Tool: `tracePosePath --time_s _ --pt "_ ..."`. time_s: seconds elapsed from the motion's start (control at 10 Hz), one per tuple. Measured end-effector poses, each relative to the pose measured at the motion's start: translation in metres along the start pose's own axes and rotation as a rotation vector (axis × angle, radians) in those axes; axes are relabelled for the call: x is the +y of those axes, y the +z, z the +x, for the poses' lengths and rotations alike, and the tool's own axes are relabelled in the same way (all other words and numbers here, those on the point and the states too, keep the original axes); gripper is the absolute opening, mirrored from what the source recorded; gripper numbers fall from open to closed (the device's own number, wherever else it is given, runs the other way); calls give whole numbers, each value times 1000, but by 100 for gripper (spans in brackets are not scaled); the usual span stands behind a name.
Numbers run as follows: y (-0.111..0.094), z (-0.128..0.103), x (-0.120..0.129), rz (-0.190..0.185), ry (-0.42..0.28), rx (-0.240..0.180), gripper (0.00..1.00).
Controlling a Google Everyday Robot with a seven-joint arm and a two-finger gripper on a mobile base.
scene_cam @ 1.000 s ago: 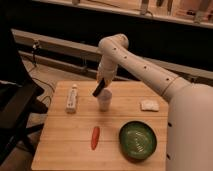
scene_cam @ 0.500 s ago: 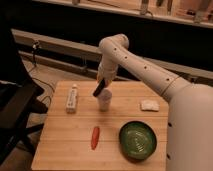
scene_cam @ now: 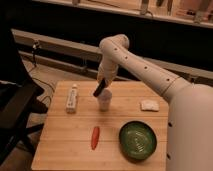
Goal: Place the eraser in the ceramic cup
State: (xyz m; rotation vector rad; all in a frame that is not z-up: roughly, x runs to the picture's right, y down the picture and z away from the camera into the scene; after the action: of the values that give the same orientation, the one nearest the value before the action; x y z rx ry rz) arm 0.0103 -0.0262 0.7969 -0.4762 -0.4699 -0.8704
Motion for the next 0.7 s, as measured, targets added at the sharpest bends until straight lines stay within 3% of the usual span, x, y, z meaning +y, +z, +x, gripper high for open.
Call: tracePosePath --time_s 0.1,0.2,0.4,0.7 --pt "0 0 0 0 0 0 1" --pt "0 0 0 1 -2 0 8" --pt "-3 1 1 27 -1 15 30" --pt "-2 7 -1 28 2 26 58"
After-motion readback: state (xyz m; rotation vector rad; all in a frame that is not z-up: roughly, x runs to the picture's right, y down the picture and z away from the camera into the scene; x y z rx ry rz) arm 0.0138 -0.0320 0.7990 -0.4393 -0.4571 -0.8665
